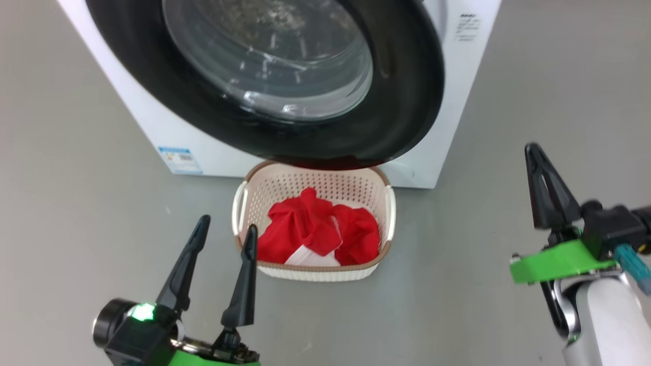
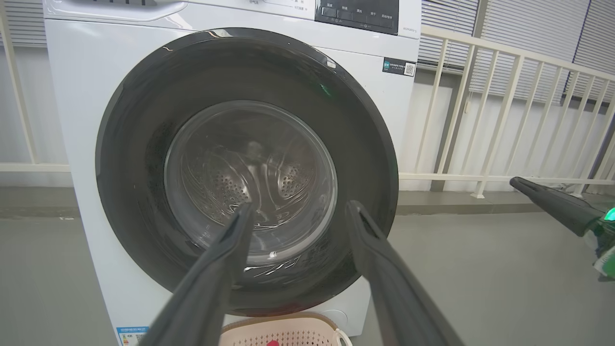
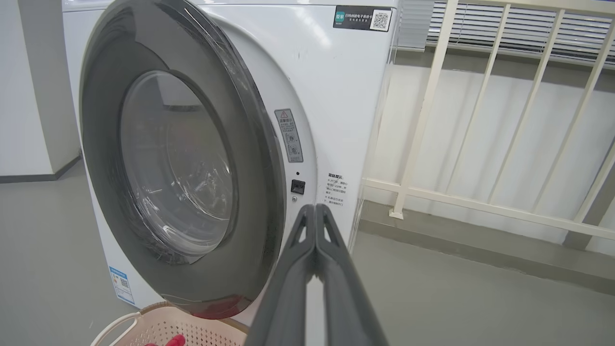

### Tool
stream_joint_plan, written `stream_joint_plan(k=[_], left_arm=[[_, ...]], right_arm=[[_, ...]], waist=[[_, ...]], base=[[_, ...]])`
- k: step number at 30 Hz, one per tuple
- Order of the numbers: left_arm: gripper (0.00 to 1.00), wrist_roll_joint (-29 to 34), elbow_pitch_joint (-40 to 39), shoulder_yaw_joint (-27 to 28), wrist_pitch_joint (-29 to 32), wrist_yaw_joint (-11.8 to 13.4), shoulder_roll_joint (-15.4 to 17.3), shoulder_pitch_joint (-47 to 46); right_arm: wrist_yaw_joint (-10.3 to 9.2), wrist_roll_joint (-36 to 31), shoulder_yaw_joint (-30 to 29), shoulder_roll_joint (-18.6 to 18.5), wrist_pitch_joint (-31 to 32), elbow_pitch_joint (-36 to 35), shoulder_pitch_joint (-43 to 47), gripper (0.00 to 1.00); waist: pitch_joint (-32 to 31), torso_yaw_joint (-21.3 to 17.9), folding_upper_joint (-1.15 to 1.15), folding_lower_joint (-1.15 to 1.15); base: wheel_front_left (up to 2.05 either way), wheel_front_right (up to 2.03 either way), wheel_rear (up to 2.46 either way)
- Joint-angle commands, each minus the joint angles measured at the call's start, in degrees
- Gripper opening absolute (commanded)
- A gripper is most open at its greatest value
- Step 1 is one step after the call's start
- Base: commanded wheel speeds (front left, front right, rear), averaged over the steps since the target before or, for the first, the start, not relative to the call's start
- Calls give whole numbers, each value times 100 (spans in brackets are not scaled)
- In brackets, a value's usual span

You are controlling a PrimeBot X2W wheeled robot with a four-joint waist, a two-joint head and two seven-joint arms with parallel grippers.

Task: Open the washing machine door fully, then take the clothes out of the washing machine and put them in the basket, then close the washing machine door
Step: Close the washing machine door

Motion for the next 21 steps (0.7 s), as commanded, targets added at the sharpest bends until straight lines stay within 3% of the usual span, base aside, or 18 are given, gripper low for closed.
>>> stream_joint_plan(k=[1, 21], left_arm=[[100, 41, -177, 144, -51, -7, 13, -209], [100, -8, -362, -314, -51, 146, -4, -677]], right_arm=[[28, -76, 152, -53, -35, -61, -278, 0], [28, -556, 506, -290, -35, 1532, -2278, 0]], waist=[[256, 240, 0, 0], [1102, 911, 0, 0]], base=[[0, 0, 0], [0, 0, 0]])
